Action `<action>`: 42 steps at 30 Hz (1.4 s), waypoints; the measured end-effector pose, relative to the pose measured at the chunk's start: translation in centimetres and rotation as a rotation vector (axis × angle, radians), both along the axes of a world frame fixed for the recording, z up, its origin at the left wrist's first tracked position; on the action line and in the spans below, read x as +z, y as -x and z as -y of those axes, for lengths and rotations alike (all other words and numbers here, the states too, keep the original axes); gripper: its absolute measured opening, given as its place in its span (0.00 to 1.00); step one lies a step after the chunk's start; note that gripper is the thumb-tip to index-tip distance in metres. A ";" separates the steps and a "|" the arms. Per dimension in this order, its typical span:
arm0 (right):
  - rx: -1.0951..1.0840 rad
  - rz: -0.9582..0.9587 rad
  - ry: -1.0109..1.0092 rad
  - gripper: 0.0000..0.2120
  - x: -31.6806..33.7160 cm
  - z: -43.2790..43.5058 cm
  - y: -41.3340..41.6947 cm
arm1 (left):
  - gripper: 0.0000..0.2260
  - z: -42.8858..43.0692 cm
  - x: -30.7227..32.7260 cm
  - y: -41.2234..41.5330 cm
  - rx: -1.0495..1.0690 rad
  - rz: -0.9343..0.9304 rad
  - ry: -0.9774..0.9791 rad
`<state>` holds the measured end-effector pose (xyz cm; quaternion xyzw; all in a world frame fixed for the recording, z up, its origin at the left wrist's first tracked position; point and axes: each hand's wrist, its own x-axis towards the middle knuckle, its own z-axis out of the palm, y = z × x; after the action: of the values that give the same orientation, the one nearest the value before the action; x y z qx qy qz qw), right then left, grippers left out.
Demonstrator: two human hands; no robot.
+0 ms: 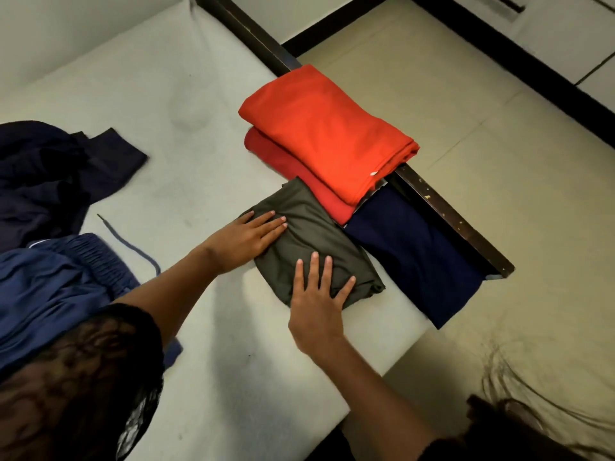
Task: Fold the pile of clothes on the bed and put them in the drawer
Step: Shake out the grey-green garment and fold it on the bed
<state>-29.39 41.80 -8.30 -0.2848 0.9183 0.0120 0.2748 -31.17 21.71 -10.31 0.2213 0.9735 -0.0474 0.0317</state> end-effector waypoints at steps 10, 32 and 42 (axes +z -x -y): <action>-0.436 0.413 0.640 0.28 11.3 -9.5 11.6 | 0.17 -5.5 11.2 6.9 0.021 -0.044 -0.319; -0.074 0.040 0.075 0.39 2.4 -19.2 10.2 | 0.25 -14.4 2.5 9.7 -0.373 0.067 0.075; -0.159 -0.051 0.198 0.42 -1.2 -18.6 7.8 | 0.37 -14.1 0.6 7.9 -0.185 0.302 -0.079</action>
<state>-37.19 60.36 -9.53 -0.2364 0.9413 -0.0935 0.2222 -39.04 35.83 -9.75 0.3156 0.9343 0.0218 0.1645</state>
